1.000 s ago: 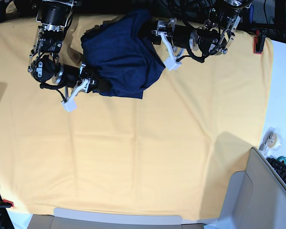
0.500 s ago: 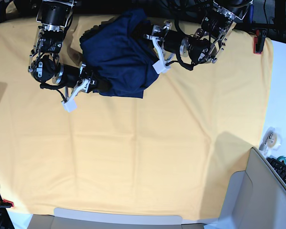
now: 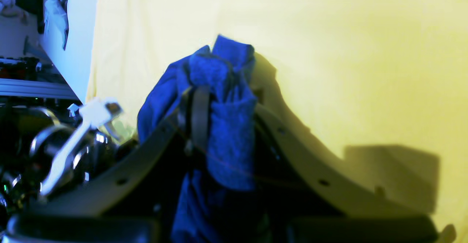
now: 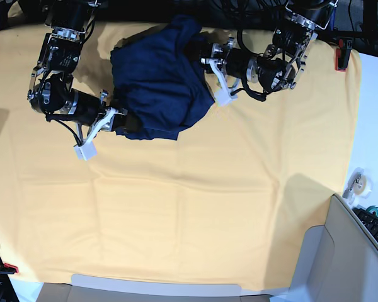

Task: Fold the T-shirt properly
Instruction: 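Grasp the opposite side of the shirt bundle with the left gripper, then push both grippers inward, compressing the shirt bundle between them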

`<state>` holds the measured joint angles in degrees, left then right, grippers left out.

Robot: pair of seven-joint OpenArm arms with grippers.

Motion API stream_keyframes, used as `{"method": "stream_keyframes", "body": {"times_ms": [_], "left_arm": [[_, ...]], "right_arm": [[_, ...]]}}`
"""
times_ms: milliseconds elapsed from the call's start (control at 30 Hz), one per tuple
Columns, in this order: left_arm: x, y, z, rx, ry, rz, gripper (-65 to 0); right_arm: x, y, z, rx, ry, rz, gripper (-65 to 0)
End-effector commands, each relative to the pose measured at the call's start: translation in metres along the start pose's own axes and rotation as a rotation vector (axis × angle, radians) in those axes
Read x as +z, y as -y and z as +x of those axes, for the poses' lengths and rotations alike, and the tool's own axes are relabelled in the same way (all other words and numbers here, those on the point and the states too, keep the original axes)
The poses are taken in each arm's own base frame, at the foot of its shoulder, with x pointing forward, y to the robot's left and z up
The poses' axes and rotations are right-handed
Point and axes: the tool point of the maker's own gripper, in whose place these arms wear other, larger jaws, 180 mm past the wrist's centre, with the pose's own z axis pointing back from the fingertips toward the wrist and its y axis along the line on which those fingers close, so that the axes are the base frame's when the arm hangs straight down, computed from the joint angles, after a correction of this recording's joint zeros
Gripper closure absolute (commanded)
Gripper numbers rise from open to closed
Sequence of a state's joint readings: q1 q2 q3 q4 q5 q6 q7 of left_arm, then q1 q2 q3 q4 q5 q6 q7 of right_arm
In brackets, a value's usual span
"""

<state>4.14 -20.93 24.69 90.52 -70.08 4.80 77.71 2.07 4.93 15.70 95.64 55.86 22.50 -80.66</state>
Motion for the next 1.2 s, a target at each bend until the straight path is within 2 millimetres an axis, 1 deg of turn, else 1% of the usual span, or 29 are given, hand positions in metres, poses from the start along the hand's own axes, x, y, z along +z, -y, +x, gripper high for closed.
{"method": "stream_keyframes", "body": {"times_ms": [0,100,200,367,433,600,733,900,1000,1167], "left_arm": [[0.017,-0.009,0.012,0.02,0.02,0.064,-0.8],[0.032,-0.005,0.032,0.042,0.089,0.065,-0.8],[0.04,-0.004,0.046,0.049,0.122,0.074,-0.9],[0.047,0.0,0.06,0.029,0.144,0.079,-1.0],[0.049,0.0,0.068,0.028,0.153,0.081,-1.0],[0.06,0.006,0.089,0.003,0.188,0.085,-1.0],[0.066,0.007,0.103,0.003,0.205,0.09,-1.0],[0.058,0.015,0.109,-0.046,0.163,0.118,-1.0],[0.051,0.014,0.108,-0.058,0.125,0.139,-1.0],[0.044,0.016,0.114,-0.099,0.078,0.185,-1.0]], "right_arm": [[0.007,-0.004,0.014,0.035,0.037,0.01,0.0],[0.011,0.0,0.011,0.039,0.028,-0.003,0.0],[0.011,0.001,0.007,0.032,0.021,-0.005,0.0],[0.011,0.004,-0.005,0.012,0.0,-0.01,0.0],[0.011,0.005,-0.011,0.002,-0.009,-0.009,0.0],[0.012,0.008,-0.025,-0.016,-0.032,-0.019,0.0],[0.021,0.009,-0.028,0.018,-0.043,-0.044,0.0],[0.034,0.001,-0.027,0.079,-0.033,-0.067,0.0],[0.038,-0.003,-0.031,0.095,-0.036,-0.074,0.0],[0.046,0.002,-0.043,0.136,-0.065,-0.157,0.0]]}}
